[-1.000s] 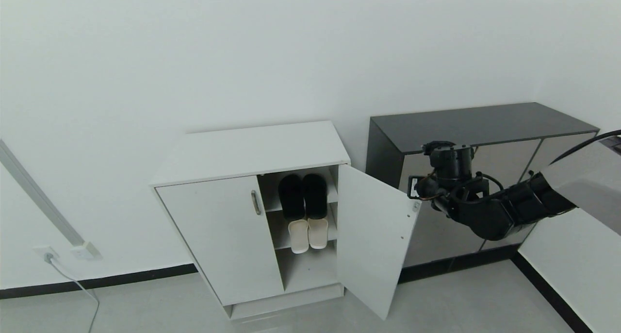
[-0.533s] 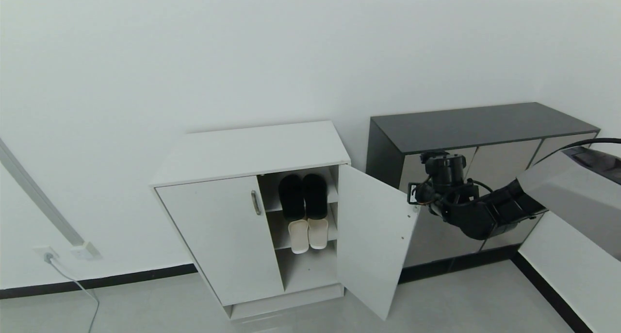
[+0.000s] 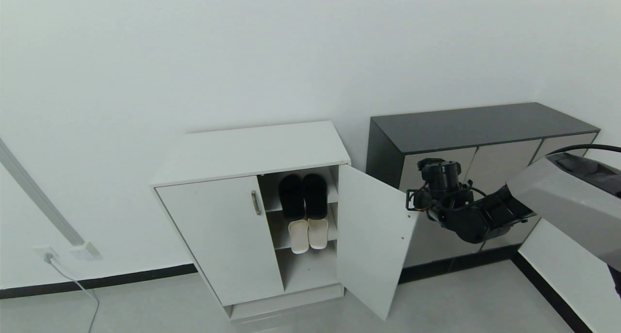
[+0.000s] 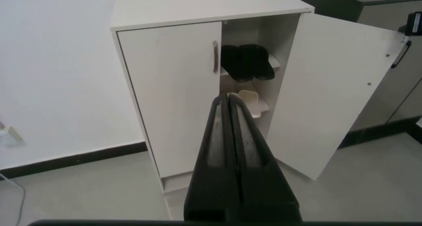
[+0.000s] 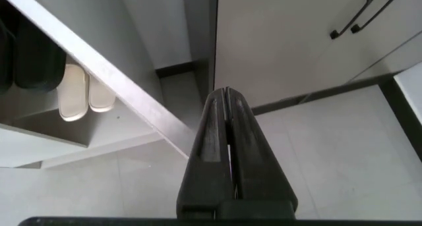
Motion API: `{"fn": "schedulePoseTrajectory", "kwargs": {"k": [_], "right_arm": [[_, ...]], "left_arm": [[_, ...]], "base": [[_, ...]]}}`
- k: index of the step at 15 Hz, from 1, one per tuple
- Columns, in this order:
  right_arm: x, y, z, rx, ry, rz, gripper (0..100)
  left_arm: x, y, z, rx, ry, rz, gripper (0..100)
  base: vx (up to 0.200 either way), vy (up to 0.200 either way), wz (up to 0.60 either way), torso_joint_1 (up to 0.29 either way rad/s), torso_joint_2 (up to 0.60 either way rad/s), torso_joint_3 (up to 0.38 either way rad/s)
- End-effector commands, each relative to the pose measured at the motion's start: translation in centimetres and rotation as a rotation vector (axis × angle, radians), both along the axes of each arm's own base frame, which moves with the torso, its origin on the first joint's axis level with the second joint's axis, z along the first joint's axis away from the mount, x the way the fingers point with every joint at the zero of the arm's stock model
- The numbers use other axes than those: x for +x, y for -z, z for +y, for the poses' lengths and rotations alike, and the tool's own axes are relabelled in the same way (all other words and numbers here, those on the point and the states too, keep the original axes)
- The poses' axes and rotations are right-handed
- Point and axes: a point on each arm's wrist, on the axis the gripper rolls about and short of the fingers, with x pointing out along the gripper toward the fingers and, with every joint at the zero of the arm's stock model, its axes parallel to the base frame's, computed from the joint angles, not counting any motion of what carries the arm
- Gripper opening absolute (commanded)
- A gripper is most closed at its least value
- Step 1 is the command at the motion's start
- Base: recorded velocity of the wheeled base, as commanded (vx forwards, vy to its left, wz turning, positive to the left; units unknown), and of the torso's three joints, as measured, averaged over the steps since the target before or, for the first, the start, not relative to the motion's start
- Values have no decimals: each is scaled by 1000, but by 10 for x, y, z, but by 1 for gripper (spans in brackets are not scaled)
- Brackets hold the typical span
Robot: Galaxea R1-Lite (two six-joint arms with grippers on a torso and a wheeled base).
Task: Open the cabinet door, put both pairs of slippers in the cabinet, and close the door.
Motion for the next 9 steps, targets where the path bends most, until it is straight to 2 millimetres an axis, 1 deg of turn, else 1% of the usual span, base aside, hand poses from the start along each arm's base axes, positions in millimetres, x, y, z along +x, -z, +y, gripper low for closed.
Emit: {"fn": "schedulePoseTrajectory", "kwargs": {"k": [1, 2, 7, 8, 9], "right_arm": [[-4, -1, 4, -1, -12, 2, 0], [-7, -1, 8, -2, -21, 3, 0], [-50, -9, 42, -5, -125, 25, 0], [-68, -11, 58, 1, -175, 29, 0], [-78, -11, 65, -1, -203, 32, 0]], "left_arm": [[0, 0, 0, 0, -1, 0, 0], [0, 0, 0, 1, -1, 2, 0], [0, 0, 0, 0, -1, 2, 0], [0, 0, 0, 0, -1, 0, 0], [0, 0, 0, 0, -1, 2, 0]], "base": [[0, 0, 0, 0, 0, 0], [0, 0, 0, 0, 0, 0], [0, 0, 0, 0, 0, 0], [0, 0, 0, 0, 0, 0], [0, 0, 0, 0, 0, 0]]}}
